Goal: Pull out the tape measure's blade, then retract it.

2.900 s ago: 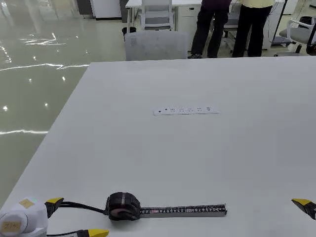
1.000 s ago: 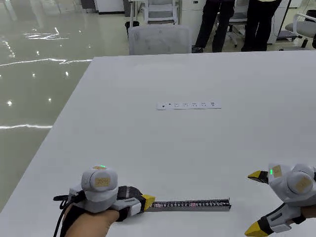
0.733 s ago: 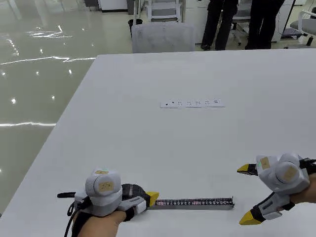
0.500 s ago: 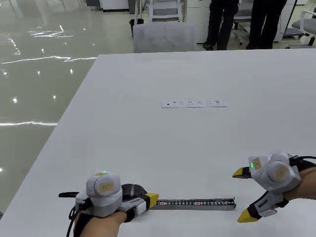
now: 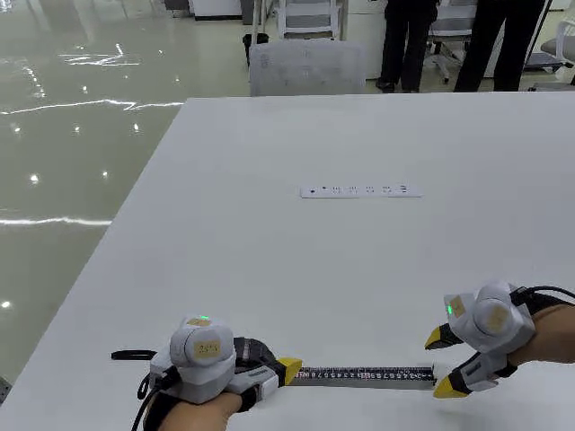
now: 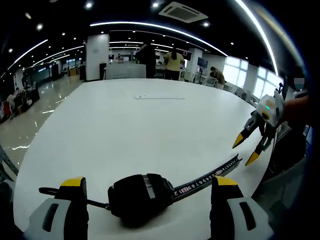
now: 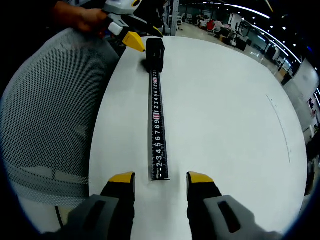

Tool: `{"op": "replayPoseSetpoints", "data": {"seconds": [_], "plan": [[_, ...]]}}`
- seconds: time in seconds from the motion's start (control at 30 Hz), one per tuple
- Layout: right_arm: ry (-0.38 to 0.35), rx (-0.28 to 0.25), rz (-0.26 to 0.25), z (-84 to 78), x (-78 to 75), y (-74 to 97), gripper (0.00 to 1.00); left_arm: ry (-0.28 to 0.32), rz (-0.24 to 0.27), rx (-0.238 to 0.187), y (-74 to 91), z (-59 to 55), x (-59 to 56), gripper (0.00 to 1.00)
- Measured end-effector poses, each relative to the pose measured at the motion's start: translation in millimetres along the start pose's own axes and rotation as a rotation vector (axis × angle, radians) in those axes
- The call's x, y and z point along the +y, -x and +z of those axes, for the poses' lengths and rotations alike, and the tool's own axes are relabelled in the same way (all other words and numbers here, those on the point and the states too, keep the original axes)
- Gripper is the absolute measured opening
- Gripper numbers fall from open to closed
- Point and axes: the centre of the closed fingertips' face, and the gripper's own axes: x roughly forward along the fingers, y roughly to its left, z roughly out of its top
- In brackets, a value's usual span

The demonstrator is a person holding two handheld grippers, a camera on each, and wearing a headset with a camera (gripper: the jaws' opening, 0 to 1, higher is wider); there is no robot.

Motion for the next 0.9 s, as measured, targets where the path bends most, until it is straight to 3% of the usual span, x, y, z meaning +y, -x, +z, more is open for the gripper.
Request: {"op": "replayPoseSetpoints", "data": {"seconds": [0.2, 0.4, 0.67, 0.83, 0.9], "plan": [[0.001, 0.035, 0.014, -3.8, -0.1, -9.4, 0.28, -0.041, -0.008, 0.0, -1.4, -0.6, -1.9, 0.98], [-0.001, 0.067, 0.022, -8.2, 0.4, -15.8, 0.19, 0.007, 0.002, 0.013, -2.3, -3.6, 4.6, 0.99], [-0.008, 0.075, 0.046, -8.7, 2.7, -16.5, 0.15, 0.011, -0.007, 0.016, -4.0, -3.6, -0.3, 0.98], [-0.036, 0.093, 0.052, -7.9, 1.4, -17.2, 0.15, 0.061, 0.032, 0.056, -7.9, -7.8, 2.2, 0.82], [-0.032, 0.109, 0.047, -8.4, 2.1, -17.9, 0.15, 0.037, 0.063, 0.066, -12.1, -10.6, 4.4, 0.81]]}}
